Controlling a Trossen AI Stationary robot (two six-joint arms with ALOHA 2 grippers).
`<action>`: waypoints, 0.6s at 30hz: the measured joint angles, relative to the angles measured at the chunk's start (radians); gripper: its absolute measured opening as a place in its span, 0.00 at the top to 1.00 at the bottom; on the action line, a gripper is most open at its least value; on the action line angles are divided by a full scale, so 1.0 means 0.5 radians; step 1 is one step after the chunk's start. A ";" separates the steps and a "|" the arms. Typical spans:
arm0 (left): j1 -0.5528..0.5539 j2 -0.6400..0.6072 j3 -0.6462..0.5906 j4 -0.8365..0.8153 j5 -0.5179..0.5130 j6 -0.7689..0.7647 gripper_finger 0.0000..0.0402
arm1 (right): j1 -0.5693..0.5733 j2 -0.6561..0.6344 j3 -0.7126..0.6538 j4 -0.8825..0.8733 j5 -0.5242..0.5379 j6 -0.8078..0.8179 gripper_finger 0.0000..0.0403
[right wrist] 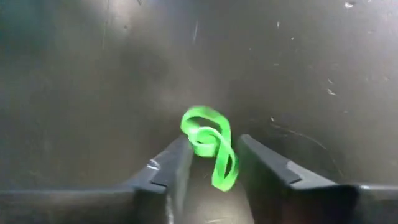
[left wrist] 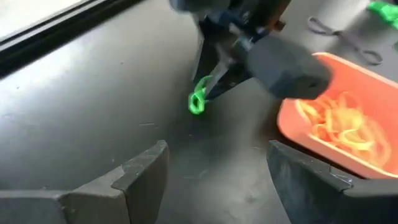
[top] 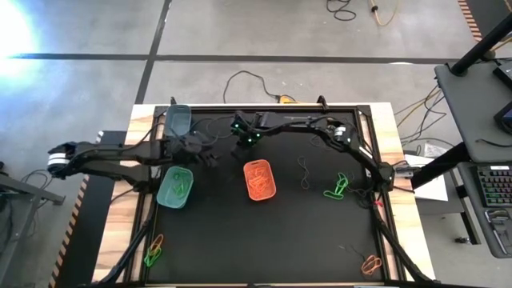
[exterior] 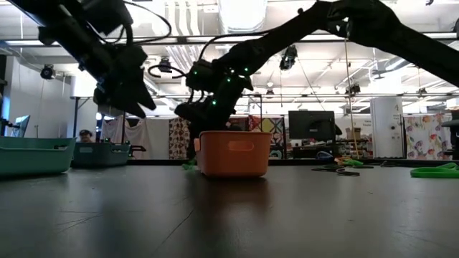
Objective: Sort rubber bands into baskets
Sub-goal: Move the green rubber band, then put the green rubber band into the light sea green bin
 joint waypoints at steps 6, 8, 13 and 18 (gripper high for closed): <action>0.087 0.154 0.022 0.154 0.096 0.084 0.37 | 0.001 -0.106 0.005 -0.101 -0.033 -0.177 0.57; 0.094 0.207 0.022 0.241 0.097 0.096 0.37 | 0.001 -0.133 0.000 -0.171 -0.044 -0.226 0.55; 0.136 0.368 0.022 0.413 0.201 0.124 0.37 | 0.001 -0.275 -0.005 -0.522 -0.032 -0.452 0.55; 0.273 0.639 0.022 0.675 0.340 0.114 0.37 | 0.041 -0.430 -0.022 -0.830 0.030 -0.573 0.58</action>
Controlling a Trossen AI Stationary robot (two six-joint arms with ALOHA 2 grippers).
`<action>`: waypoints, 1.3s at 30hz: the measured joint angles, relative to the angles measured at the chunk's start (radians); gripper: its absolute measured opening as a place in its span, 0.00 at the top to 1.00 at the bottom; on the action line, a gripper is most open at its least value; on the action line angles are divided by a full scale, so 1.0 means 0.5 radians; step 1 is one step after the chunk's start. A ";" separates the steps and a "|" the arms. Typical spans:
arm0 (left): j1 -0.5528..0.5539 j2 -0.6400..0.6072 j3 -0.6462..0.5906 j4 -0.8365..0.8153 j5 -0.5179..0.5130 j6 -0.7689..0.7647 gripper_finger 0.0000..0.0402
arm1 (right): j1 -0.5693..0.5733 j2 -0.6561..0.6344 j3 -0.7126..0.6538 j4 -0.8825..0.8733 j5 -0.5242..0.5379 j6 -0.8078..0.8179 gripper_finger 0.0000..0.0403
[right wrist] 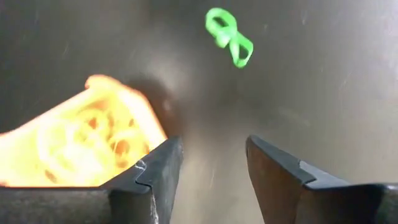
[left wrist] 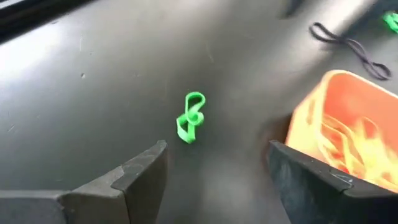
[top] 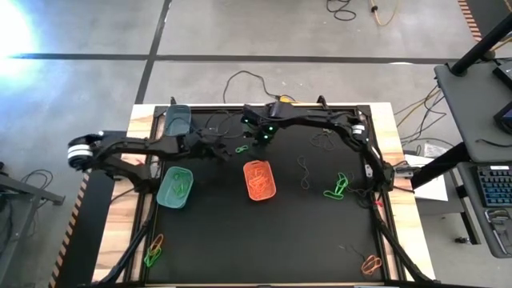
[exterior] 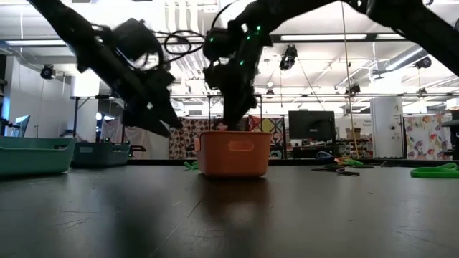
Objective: Sort rubber bands into baskets
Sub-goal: Put the green rubber band into the light sea green bin
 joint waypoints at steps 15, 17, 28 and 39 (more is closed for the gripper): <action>0.089 0.729 -0.028 0.903 -0.059 0.560 0.37 | 0.292 -0.918 -0.563 -0.151 0.308 0.489 0.52; 0.092 0.805 -0.028 0.991 -0.060 0.562 0.39 | 0.331 -1.035 -0.676 -0.125 0.397 0.587 0.51; 0.080 1.026 -0.009 1.062 -0.090 0.530 0.72 | 0.356 -1.437 -1.189 0.149 0.513 0.857 0.50; 0.114 0.713 0.102 0.387 0.069 0.296 0.99 | 0.191 -1.496 -1.181 0.160 0.513 0.639 0.50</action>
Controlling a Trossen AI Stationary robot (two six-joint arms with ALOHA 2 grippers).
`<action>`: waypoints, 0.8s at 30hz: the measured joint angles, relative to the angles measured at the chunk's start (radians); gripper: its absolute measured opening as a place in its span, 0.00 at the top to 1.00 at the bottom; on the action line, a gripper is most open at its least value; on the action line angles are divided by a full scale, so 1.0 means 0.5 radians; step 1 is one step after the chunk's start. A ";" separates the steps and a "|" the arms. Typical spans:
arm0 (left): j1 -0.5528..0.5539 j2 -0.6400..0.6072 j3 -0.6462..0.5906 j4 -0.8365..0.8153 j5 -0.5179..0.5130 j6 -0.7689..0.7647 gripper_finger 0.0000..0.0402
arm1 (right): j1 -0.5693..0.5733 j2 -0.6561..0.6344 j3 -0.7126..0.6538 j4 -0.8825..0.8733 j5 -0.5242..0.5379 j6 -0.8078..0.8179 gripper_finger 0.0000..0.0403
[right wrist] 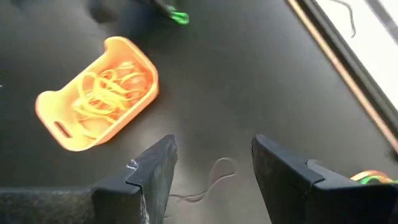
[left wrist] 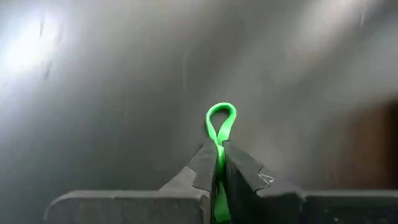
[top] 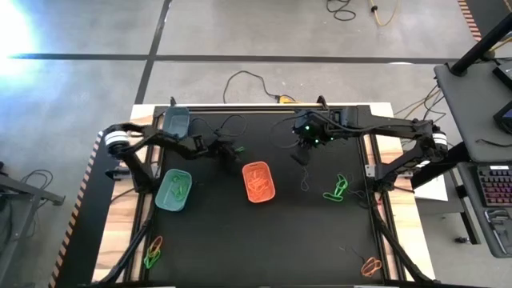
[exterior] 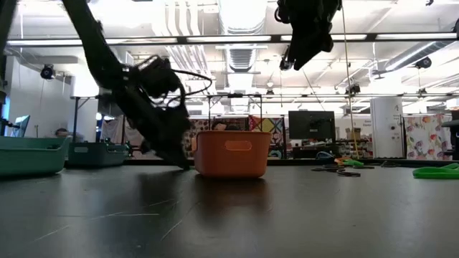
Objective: Sort rubber bands into baskets
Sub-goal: Put the green rubber band into the light sea green bin
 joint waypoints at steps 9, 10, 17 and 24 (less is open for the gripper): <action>-0.273 -0.819 0.516 -1.744 0.015 -0.084 1.00 | -0.140 0.003 0.010 0.003 -0.005 -0.297 0.50; -0.324 -0.879 0.589 -1.930 0.015 -0.166 1.00 | -0.143 0.003 0.010 0.006 0.001 -0.328 0.50; -0.716 -1.006 0.774 -2.807 0.170 -0.890 1.00 | -0.145 -0.006 0.010 0.035 0.152 -0.352 0.50; -0.940 -0.966 0.610 -2.944 0.128 -1.560 1.00 | -0.144 -0.006 -0.029 -0.003 0.034 -0.261 0.50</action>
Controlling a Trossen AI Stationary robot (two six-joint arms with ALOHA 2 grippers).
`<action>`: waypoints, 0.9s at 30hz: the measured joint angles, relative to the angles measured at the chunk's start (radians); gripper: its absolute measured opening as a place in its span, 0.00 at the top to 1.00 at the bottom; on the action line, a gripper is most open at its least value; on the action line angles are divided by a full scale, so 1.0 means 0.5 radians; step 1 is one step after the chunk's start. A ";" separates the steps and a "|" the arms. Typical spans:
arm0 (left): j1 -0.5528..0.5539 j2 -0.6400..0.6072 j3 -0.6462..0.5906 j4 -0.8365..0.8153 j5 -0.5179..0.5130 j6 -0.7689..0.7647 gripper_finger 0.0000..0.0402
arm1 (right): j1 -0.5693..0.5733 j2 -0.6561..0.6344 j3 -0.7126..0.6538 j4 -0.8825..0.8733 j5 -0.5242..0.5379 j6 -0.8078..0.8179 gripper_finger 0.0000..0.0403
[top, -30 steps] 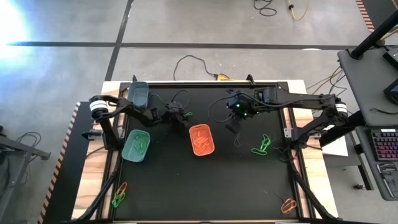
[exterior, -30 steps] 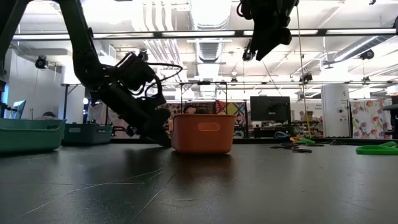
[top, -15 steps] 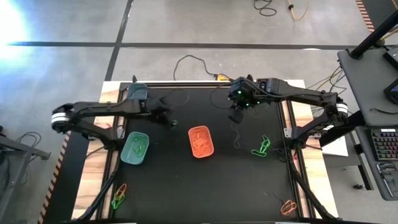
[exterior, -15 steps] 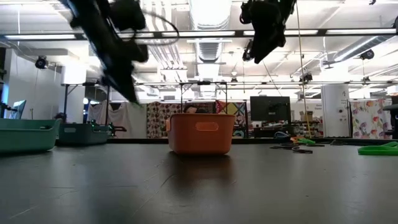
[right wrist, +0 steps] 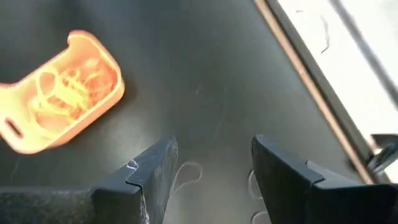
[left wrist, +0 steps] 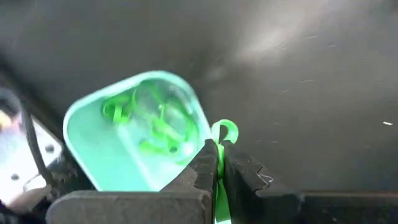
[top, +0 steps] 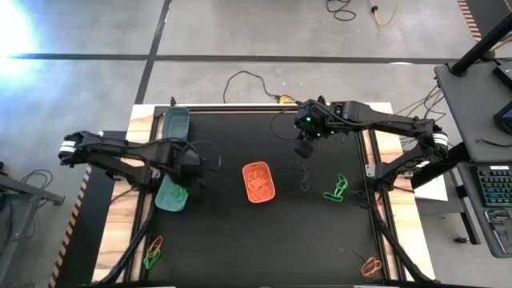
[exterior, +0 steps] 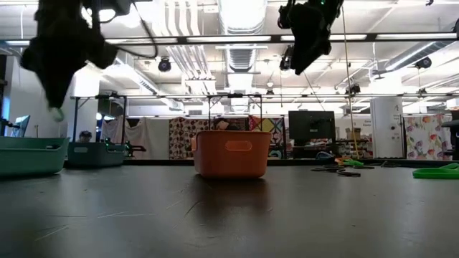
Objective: Sort rubber bands into baskets
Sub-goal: Put the green rubber band into the light sea green bin
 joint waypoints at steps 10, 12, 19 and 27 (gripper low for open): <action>0.009 0.004 -0.419 0.043 0.100 -0.704 1.00 | 0.014 -0.260 -0.545 -0.014 -0.039 0.278 0.50; 0.013 0.038 -0.396 0.039 -0.026 -0.823 1.00 | 0.013 -0.364 -0.691 0.083 -0.021 0.379 0.50; 0.203 0.153 -0.418 0.050 -0.184 -0.816 0.97 | -0.011 -0.612 -1.018 0.319 0.118 0.632 0.50; 0.337 0.336 -0.395 0.099 -0.199 -0.625 0.86 | -0.009 -0.631 -1.089 0.299 -0.050 0.532 0.50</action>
